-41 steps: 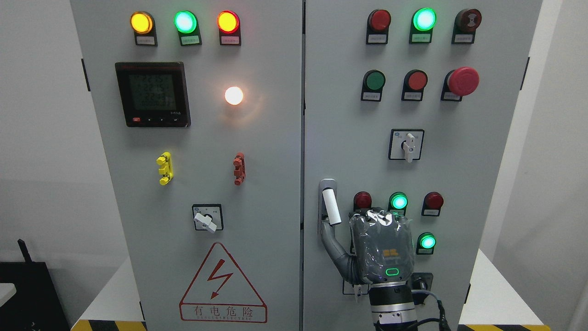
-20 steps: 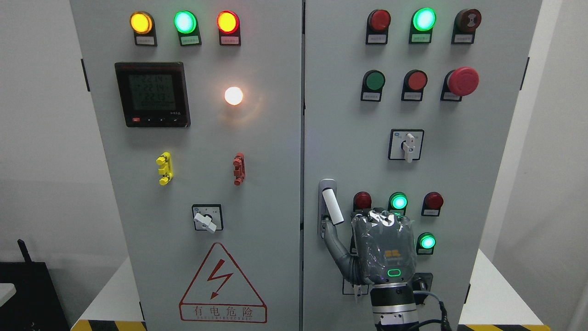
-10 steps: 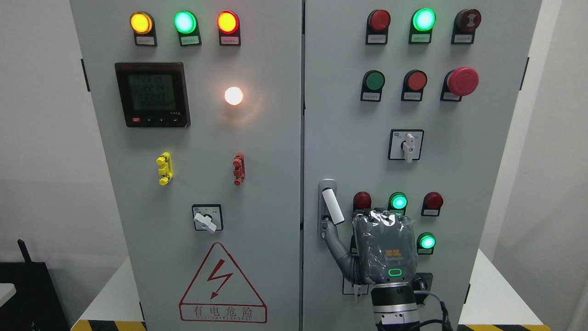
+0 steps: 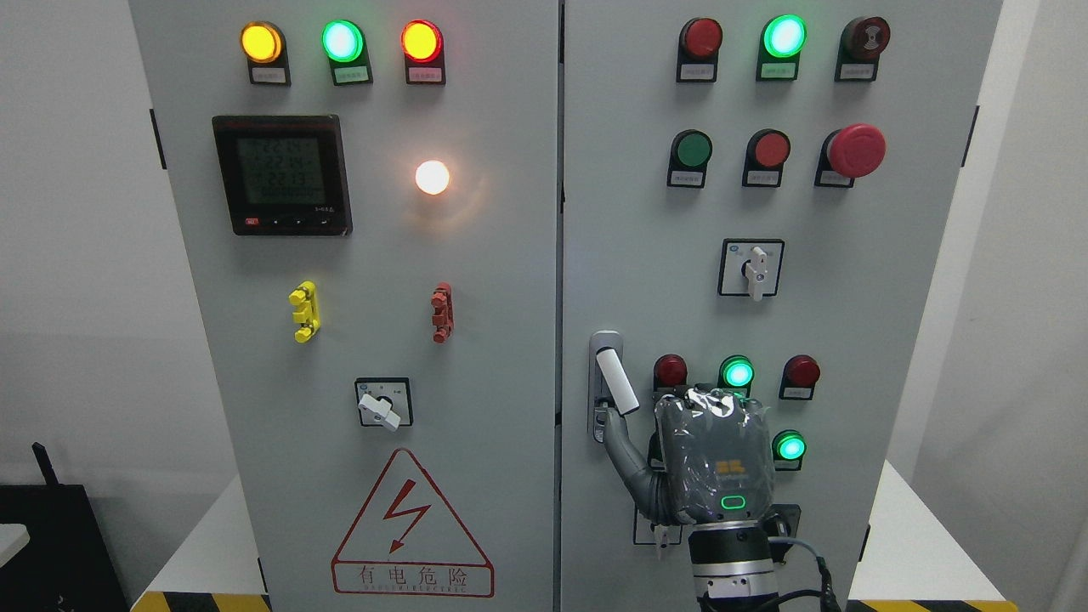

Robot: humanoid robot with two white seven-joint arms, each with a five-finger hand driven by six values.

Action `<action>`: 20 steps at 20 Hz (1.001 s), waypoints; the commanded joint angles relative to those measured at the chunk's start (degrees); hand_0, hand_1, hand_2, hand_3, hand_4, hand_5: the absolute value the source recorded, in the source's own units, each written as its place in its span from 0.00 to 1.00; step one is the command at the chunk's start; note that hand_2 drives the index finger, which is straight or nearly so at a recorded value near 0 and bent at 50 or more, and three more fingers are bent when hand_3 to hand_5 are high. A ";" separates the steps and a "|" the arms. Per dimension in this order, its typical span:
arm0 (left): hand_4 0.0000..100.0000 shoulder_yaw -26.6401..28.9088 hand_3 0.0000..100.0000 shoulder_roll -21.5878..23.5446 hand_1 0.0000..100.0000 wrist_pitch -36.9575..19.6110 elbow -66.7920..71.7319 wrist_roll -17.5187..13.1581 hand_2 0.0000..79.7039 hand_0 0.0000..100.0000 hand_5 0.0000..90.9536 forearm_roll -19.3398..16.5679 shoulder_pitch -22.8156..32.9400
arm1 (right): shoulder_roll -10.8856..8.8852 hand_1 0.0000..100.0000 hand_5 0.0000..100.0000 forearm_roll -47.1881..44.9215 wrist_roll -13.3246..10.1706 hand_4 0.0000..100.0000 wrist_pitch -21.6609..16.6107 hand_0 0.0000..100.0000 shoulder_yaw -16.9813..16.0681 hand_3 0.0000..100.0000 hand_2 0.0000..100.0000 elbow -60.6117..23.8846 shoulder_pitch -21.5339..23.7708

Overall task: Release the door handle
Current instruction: 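Keep the right hand closed around the silver door handle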

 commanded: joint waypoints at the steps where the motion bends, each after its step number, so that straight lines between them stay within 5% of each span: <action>1: 0.00 0.09 0.00 0.00 0.39 -0.03 0.53 0.01 0.00 0.12 0.00 0.00 -0.18 | 0.02 0.04 0.97 0.00 0.00 0.98 0.00 0.52 -0.42 1.00 0.94 -0.02 -0.13; 20: 0.00 0.09 0.00 0.00 0.39 -0.03 0.53 0.01 0.00 0.12 0.00 0.00 -0.18 | 0.02 0.04 0.97 0.00 0.00 0.98 0.00 0.53 -0.60 1.00 0.94 -0.38 0.04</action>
